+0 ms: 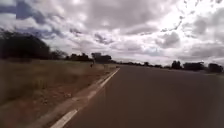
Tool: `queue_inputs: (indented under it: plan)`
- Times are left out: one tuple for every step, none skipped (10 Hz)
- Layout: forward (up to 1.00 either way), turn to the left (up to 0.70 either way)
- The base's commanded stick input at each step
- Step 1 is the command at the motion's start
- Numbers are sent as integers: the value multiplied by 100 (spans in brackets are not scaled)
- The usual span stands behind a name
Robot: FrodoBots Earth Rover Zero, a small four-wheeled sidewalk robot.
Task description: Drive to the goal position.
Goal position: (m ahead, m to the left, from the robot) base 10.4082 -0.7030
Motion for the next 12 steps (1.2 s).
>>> queue_inputs:
  plan:
    - [70, -35]
    - [70, -28]
    - [70, -12]
    - [70, 0]
    - [70, 0]
    - [70, 0]
    - [70, 0]
    - [70, 0]
    - [70, -11]
    - [70, -17]
    - [70, -33]
    - [70, -35]
